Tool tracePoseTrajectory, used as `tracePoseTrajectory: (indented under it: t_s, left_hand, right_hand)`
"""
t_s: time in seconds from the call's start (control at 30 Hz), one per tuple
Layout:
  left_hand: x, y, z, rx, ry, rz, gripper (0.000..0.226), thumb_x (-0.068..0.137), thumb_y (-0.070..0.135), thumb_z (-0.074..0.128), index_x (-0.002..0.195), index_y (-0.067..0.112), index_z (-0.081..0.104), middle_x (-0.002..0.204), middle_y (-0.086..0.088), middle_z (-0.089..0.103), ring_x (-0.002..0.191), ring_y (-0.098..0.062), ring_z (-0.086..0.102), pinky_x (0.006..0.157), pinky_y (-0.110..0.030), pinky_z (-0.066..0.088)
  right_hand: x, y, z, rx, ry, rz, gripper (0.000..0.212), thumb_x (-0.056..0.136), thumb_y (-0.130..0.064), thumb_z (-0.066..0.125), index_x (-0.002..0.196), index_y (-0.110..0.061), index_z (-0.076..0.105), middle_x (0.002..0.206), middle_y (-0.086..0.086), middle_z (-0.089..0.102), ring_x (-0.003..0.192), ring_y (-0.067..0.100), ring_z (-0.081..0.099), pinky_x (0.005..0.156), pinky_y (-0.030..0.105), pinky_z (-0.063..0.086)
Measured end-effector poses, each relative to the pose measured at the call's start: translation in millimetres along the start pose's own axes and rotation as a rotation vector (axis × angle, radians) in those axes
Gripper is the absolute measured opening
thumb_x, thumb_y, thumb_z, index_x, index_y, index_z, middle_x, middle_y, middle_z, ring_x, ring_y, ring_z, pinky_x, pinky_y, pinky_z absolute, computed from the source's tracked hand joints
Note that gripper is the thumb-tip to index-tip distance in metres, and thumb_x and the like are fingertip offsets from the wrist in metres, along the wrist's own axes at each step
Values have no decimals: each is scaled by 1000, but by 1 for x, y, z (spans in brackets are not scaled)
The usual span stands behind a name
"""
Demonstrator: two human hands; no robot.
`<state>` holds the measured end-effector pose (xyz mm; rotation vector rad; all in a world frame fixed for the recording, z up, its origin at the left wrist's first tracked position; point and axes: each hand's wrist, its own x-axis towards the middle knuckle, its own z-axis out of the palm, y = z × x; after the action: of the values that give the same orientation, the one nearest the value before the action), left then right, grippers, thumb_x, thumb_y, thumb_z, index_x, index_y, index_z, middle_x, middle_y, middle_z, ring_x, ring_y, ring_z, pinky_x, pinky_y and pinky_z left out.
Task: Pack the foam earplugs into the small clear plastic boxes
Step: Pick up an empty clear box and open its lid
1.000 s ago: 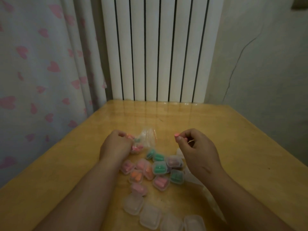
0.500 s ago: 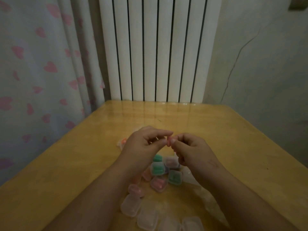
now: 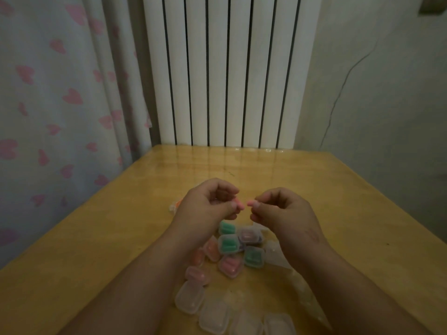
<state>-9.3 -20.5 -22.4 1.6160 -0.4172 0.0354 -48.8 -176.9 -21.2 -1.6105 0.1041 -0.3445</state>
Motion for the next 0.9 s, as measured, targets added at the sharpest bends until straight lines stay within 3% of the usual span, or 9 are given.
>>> tracePoseTrajectory:
  t_s: [0.13, 0.3, 0.5, 0.77, 0.9]
  left_hand:
    - [0, 0, -1, -49, -4, -48, 17, 83, -8, 66, 89, 8, 67, 83, -9, 75, 83, -23, 74, 77, -35, 60]
    - [-2, 1, 0, -114, -64, -87, 12, 85, -7, 66, 93, 2, 65, 80, -8, 75, 73, -18, 72, 66, -25, 57]
    - [-2, 1, -2, -66, -44, -93, 12, 86, -6, 66, 95, 0, 66, 85, -11, 76, 75, -19, 72, 68, -26, 57]
    - [-1, 2, -4, 53, -10, -53, 10, 81, 0, 74, 87, 7, 70, 70, -1, 72, 70, -14, 69, 64, -27, 57]
    - [2, 0, -9, 248, -46, -25, 12, 79, 13, 79, 81, 23, 73, 76, 7, 71, 75, -11, 65, 66, -31, 56]
  right_hand:
    - [0, 0, -1, 76, 8, 15, 9, 81, 1, 69, 89, -2, 64, 83, 8, 72, 75, 14, 71, 67, 27, 59]
    - [-2, -3, 2, 9, -33, -67, 8, 82, -20, 74, 88, -15, 71, 78, -6, 73, 70, 1, 65, 58, 16, 51]
    - [-1, -1, 2, -35, -69, -69, 6, 84, -17, 72, 89, -14, 72, 85, 1, 73, 72, 5, 65, 59, 18, 52]
    - [-4, -3, 3, -134, -93, -77, 14, 80, -28, 74, 91, -19, 70, 84, 2, 72, 64, -1, 61, 54, 17, 50]
    - [-2, -1, 3, -65, -65, -37, 11, 84, -17, 72, 93, -13, 68, 85, 7, 73, 74, 14, 70, 66, 28, 60]
